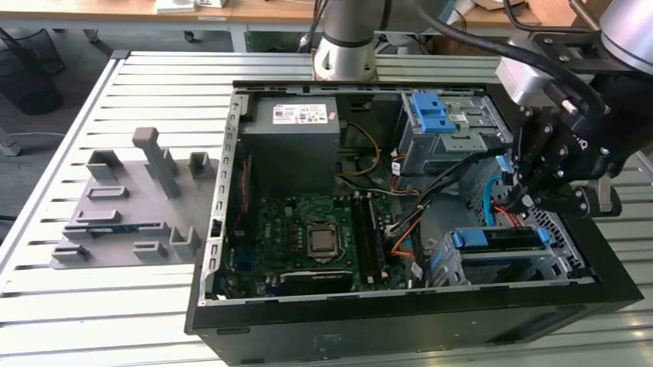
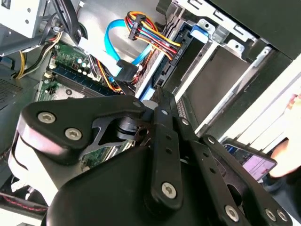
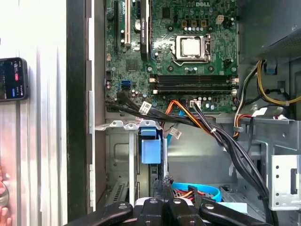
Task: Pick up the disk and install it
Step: 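Insert the second disk wire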
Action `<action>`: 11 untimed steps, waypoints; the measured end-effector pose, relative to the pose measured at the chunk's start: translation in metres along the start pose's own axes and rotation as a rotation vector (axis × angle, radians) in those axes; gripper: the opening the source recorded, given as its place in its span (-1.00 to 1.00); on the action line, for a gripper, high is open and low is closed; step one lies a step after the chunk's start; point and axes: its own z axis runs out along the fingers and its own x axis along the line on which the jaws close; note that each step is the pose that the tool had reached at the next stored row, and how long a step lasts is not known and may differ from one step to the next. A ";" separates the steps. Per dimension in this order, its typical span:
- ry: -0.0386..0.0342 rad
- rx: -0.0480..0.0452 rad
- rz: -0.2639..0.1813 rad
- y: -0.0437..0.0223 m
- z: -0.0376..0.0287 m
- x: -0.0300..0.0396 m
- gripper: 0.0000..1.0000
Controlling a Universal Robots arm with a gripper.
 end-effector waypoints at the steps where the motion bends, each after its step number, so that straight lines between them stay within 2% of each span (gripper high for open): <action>1: 0.0000 0.0000 0.000 0.0000 -0.0017 -0.0003 -0.79; 5: -0.0002 0.0000 0.000 0.0001 -0.0053 -0.0034 -0.79; 11: -0.0001 0.0000 0.000 0.0004 -0.0059 -0.0126 -0.79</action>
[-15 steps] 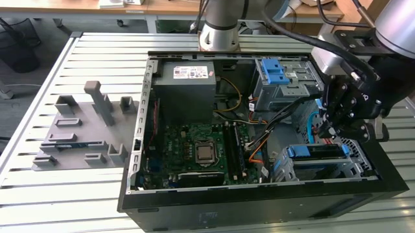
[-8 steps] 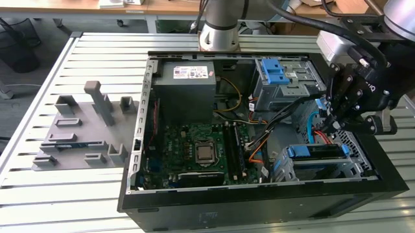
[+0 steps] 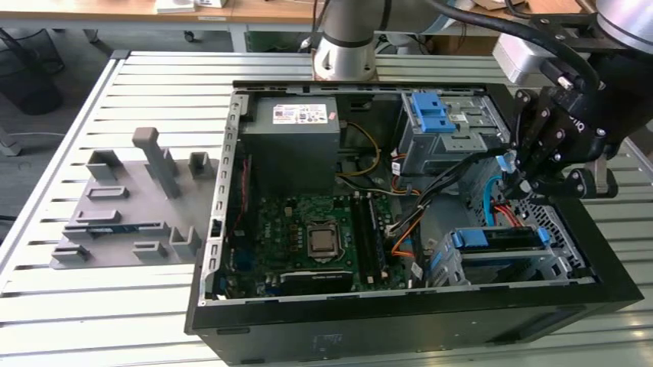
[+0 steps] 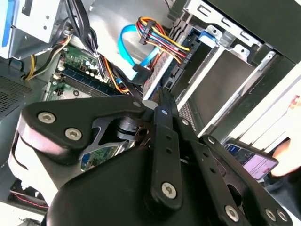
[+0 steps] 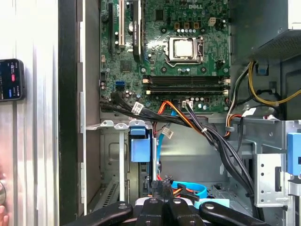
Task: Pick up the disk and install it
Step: 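Insert the second disk wire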
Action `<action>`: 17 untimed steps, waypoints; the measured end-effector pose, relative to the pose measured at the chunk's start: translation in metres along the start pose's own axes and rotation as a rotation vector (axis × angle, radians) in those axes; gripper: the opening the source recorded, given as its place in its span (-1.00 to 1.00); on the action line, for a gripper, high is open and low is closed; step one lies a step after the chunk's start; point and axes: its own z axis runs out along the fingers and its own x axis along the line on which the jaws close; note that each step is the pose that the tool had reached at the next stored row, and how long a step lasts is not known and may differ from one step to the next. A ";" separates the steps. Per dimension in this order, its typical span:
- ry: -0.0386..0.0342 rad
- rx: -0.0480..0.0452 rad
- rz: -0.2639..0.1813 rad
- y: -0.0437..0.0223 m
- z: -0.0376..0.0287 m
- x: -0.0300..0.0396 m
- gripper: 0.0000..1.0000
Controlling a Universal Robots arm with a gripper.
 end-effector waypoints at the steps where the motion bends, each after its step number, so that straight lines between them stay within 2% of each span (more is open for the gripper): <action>1: 0.0003 0.0000 0.000 0.0000 -0.0008 -0.0005 -0.79; 7: 0.0001 0.0000 0.000 0.0002 -0.0084 -0.0051 -0.79; 12: 0.0016 0.0000 0.000 0.0005 -0.0100 -0.0128 -0.79; 15: 0.0104 0.0002 0.000 0.0006 -0.0101 -0.0188 -0.79; 17: 0.0210 0.0005 0.000 0.0007 -0.0101 -0.0221 -0.79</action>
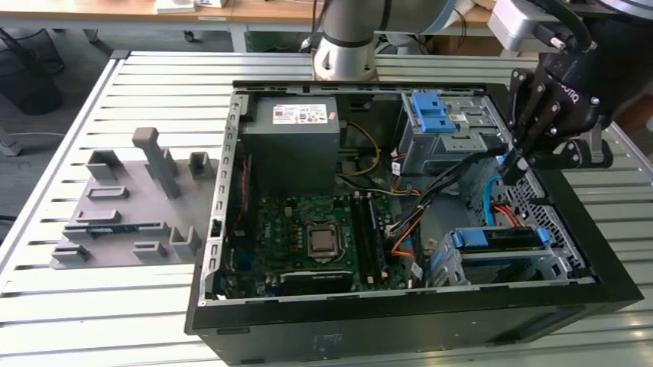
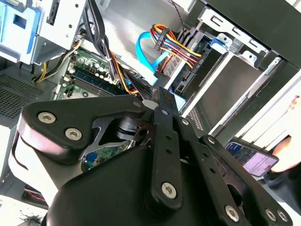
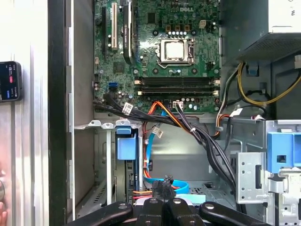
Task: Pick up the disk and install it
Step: 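Insert the second disk wire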
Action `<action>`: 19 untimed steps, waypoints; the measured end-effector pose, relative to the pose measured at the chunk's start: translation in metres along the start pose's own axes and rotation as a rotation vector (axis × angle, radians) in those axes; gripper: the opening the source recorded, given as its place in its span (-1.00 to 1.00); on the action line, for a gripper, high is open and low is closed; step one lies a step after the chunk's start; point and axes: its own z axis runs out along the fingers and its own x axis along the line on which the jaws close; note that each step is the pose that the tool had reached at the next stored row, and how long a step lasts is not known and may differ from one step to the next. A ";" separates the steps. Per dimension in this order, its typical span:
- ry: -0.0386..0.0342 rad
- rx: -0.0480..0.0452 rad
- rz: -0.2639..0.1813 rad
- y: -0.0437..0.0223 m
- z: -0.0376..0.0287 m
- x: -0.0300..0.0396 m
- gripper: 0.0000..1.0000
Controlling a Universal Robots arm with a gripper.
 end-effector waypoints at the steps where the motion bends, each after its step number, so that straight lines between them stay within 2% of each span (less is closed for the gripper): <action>1: 0.0107 0.0004 0.000 0.0001 0.0000 -0.0017 -0.79; 2: 0.0235 0.0006 0.000 0.0001 0.0000 -0.0036 -0.79; 3: 0.0307 0.0008 0.000 0.0001 0.0001 -0.0053 -0.79; 4: 0.0331 0.0008 0.000 0.0001 0.0004 -0.0064 -0.79; 8: 0.0319 0.0009 0.000 0.0001 0.0025 -0.0078 -0.77; 9: 0.0319 0.0008 0.000 0.0001 0.0034 -0.0080 -0.66; 10: 0.0320 0.0009 0.000 0.0001 0.0042 -0.0082 -0.66; 11: 0.0317 0.0009 0.000 0.0000 0.0051 -0.0086 -0.52; 19: 0.0307 0.0008 0.000 -0.0006 0.0121 -0.0116 -0.52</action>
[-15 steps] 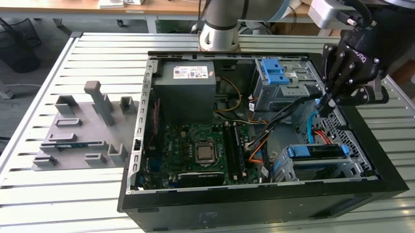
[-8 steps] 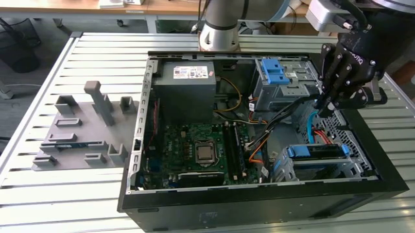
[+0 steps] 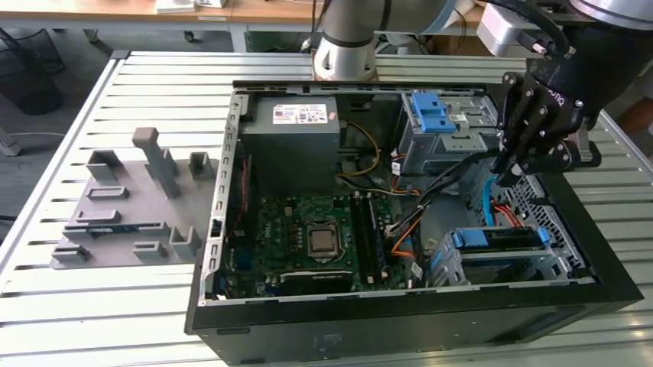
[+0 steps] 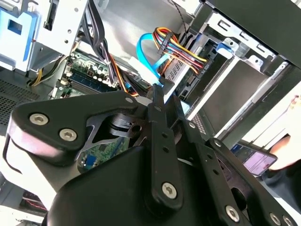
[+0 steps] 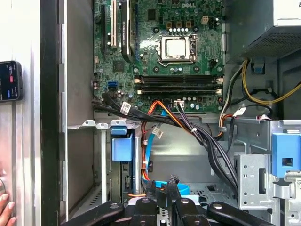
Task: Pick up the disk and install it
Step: 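Insert the second disk wire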
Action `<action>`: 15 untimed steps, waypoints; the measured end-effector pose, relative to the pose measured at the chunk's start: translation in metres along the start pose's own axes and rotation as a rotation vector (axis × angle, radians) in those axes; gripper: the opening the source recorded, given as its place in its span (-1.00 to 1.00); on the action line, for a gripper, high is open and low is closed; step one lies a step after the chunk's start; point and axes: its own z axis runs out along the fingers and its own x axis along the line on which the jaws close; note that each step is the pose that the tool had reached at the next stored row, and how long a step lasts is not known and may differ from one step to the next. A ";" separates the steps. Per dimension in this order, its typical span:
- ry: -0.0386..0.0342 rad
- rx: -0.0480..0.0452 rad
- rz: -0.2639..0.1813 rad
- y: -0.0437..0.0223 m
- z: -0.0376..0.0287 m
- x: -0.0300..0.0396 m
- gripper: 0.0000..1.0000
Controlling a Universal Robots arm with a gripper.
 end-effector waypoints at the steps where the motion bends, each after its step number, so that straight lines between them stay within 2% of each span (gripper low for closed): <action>1: 0.0000 0.0000 0.000 0.0000 0.0007 -0.0003 -0.52; 7: -0.0002 0.0000 0.000 -0.0001 0.0028 -0.0015 -0.52; 11: -0.0001 0.0001 0.000 -0.0001 -0.0010 -0.0017 -0.52; 15: 0.0008 0.0001 0.000 0.0000 -0.0019 -0.0046 -0.52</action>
